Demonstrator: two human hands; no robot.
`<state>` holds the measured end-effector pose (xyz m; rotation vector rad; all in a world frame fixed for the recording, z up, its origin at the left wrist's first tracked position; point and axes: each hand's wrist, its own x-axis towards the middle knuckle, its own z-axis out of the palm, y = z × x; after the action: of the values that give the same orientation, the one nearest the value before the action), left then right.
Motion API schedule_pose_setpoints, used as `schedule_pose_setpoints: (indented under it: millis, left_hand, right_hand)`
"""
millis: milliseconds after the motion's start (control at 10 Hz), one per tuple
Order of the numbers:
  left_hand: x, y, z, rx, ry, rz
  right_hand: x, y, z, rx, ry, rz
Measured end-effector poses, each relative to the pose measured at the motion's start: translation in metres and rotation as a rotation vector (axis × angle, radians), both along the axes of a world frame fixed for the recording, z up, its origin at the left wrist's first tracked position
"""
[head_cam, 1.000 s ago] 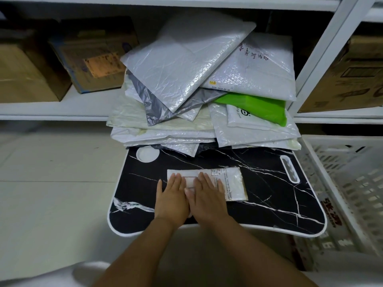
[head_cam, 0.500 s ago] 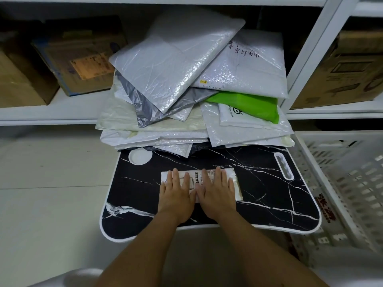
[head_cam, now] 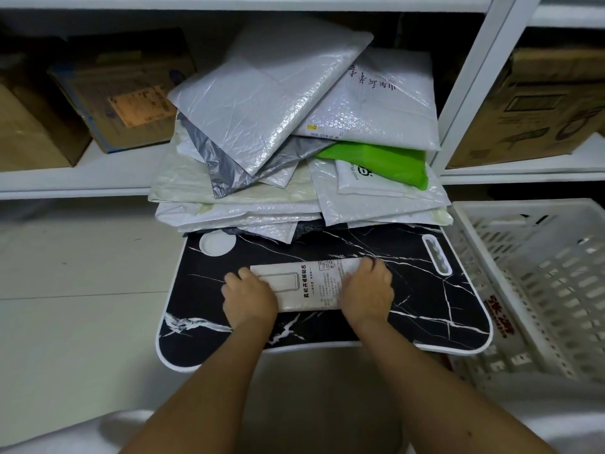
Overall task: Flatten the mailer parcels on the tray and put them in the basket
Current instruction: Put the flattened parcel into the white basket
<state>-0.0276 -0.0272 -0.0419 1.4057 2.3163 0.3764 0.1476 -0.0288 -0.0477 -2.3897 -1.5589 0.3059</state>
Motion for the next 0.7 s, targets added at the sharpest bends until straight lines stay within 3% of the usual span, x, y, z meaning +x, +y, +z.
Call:
schedule_pose_setpoints:
  millis: [100,200,500,700]
  left_hand:
    - [0.007,-0.001,0.006,-0.088,-0.135,0.098]
    - [0.013,-0.001,0.011,-0.129,-0.2,0.058]
    - [0.044,-0.003,0.058,-0.124,-0.11,-0.154]
    - [0.119,0.001,0.098,-0.135,0.031,-0.484]
  right_hand:
    - [0.003,0.001,0.012,-0.122,0.202,-0.133]
    - [0.005,0.003,0.016,-0.14,0.317,-0.109]
    - [0.056,0.013,0.079,-0.242,0.212,0.038]
    - [0.145,0.014,0.147,-0.361,0.031,0.009]
